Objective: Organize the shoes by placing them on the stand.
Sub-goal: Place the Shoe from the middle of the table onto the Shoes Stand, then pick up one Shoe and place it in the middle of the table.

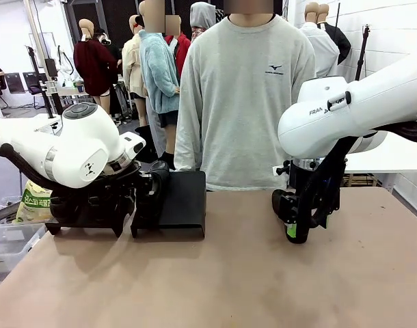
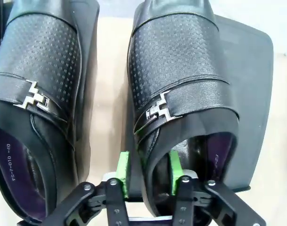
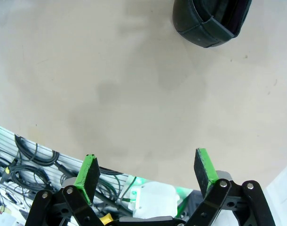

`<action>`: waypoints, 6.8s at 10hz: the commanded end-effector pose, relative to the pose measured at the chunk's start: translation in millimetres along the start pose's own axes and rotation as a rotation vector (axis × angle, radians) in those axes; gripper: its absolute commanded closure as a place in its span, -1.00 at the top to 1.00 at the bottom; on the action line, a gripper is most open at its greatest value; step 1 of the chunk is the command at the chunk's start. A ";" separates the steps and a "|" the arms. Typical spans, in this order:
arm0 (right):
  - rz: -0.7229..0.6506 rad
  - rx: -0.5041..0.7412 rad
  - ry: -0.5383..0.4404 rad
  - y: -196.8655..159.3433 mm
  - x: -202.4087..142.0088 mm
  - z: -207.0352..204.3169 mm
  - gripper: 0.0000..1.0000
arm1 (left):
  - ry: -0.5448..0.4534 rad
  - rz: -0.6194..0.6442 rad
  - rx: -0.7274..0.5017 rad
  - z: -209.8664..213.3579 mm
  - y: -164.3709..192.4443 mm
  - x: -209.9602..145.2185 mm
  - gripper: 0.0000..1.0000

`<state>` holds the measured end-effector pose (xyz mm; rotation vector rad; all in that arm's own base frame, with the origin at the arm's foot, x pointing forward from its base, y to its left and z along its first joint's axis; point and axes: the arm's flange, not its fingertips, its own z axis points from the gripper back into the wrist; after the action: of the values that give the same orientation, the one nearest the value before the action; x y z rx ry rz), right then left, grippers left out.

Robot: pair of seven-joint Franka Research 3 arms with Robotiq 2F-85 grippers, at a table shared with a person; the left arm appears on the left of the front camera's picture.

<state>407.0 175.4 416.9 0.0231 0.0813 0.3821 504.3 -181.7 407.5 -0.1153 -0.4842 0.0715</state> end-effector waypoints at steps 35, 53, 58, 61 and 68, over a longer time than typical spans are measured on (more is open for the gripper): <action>-0.035 -0.030 -0.053 0.2 7.1 15.9 1.00 | 0.369 -0.115 -0.230 155.1 -117.1 -147.9 1.00; -0.242 -0.074 -0.068 -8.7 156.1 -73.7 0.45 | 0.369 -0.115 -0.230 155.1 -117.1 -147.9 1.00; -0.314 -0.070 -0.070 -13.4 154.9 -69.5 -1.00 | 0.369 -0.115 -0.230 155.1 -117.1 -147.9 1.00; -0.350 -0.088 -0.059 -17.7 154.4 -67.5 -1.00 | 0.369 -0.115 -0.230 155.1 -117.1 -147.9 1.00; -0.477 -0.174 -0.134 61.9 57.1 3.0 -1.00 | 0.369 -0.115 -0.230 155.1 -117.1 -147.9 1.00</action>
<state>465.6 252.8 414.5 -0.0779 -0.0258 -0.0603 304.9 -298.0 489.9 -0.3032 -0.1376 -0.1134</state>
